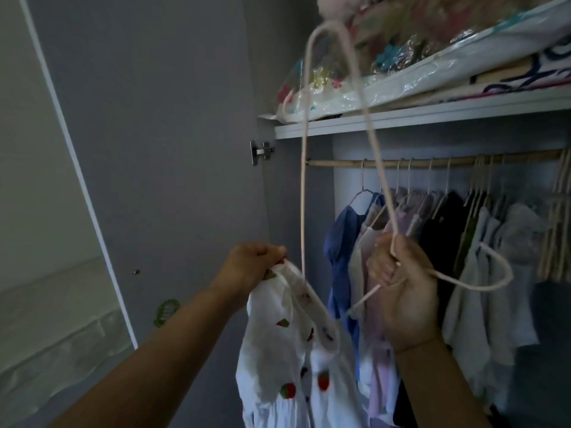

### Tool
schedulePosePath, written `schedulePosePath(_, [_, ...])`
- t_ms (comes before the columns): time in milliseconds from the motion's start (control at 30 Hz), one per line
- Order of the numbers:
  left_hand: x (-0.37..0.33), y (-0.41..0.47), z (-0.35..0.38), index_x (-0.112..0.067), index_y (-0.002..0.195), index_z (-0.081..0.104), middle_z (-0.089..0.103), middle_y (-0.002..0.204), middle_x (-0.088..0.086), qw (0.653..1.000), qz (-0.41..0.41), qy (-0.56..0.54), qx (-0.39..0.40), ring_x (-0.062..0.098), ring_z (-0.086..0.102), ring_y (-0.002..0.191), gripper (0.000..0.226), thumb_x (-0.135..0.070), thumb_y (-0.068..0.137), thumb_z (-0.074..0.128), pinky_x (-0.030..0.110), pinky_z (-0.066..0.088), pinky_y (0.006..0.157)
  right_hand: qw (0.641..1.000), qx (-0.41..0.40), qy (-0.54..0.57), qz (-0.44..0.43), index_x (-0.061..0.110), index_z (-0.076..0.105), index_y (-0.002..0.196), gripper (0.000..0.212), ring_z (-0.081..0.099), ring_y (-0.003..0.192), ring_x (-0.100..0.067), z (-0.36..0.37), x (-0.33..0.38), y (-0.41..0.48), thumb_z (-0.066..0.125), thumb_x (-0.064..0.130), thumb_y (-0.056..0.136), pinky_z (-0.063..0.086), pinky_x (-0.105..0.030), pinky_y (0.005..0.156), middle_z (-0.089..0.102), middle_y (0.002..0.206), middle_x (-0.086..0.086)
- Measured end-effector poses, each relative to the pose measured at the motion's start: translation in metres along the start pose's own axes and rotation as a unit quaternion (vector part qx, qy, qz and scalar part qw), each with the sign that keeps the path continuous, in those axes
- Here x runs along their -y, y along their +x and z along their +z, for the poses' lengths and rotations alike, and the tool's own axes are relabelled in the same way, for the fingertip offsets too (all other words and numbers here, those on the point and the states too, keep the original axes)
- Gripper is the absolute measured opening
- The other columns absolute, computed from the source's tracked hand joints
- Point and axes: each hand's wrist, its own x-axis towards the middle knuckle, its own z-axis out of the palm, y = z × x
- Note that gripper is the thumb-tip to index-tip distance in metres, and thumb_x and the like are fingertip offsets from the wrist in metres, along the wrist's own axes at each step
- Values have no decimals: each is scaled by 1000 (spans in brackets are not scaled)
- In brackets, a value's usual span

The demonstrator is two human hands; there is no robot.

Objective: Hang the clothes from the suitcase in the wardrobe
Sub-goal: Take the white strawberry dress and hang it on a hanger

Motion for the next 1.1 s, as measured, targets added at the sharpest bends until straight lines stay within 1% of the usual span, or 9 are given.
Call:
schedulePosePath(200, [-28,1,-10,-4,82,71,67,79,21,998,49,-34,-12,25,62,69,22,-22,90,62,25,52,59,983,-46,-140,107,16,70,73,44,27,47,-12,-34,-28,-31,71,59,66,28,-23,49,30,47,2])
schedulePosePath(367, [-17,3,-37,-14,81,74,71,69,1,996,62,12,-68,9,63,60,19,-23,91,60,19,50,57,946,-23,-272,177,18,73,67,30,37,43,-1,-57,-19,-41,54,15,91,33,-13,43,44,43,7])
schedulePosePath(500, [5,-1,-45,-21,76,73,62,54,-12,992,63,54,-96,-4,52,45,19,-21,91,61,11,45,48,926,34,-319,201,25,73,63,28,33,43,-6,-70,-2,-34,58,18,85,27,-15,43,42,41,5])
schedulePosePath(567, [15,-3,-47,-18,79,73,62,54,-11,991,60,54,-111,-3,53,44,17,-20,91,61,10,45,49,921,62,-329,200,24,72,62,26,30,45,-10,-76,5,-30,64,40,81,24,-16,43,37,44,2])
schedulePosePath(633, [21,-4,-49,-12,88,74,62,58,-7,990,57,35,-122,-1,55,43,15,-17,92,60,9,44,49,919,83,-330,199,21,73,68,56,27,44,-9,-79,13,-26,70,75,53,23,-16,42,32,45,-1])
schedulePosePath(733, [28,-5,-50,-18,85,73,66,56,-10,989,65,40,-123,-1,61,50,14,-19,91,60,7,44,53,912,84,-344,205,17,73,75,75,29,43,-7,-80,22,-23,69,83,39,26,-17,43,32,46,0])
schedulePosePath(933, [39,-7,-47,-24,82,74,69,64,-6,991,53,34,-118,-1,62,55,17,-25,92,60,11,47,57,908,97,-339,225,21,73,71,54,31,42,-5,-74,22,-28,69,72,56,29,-17,43,37,44,3])
schedulePosePath(1000, [37,-8,-48,-17,78,74,68,59,-5,992,42,6,-117,4,61,53,20,-23,91,61,17,48,55,888,121,-363,254,26,71,59,31,33,42,-5,-70,20,-29,62,39,86,27,-20,46,42,42,4])
schedulePosePath(1100, [34,-10,-47,-15,81,75,71,64,-7,992,55,11,-110,3,64,58,19,-21,91,60,14,50,56,848,148,-417,291,24,68,52,49,30,42,-9,-75,11,-27,49,9,95,25,-22,46,39,40,5])
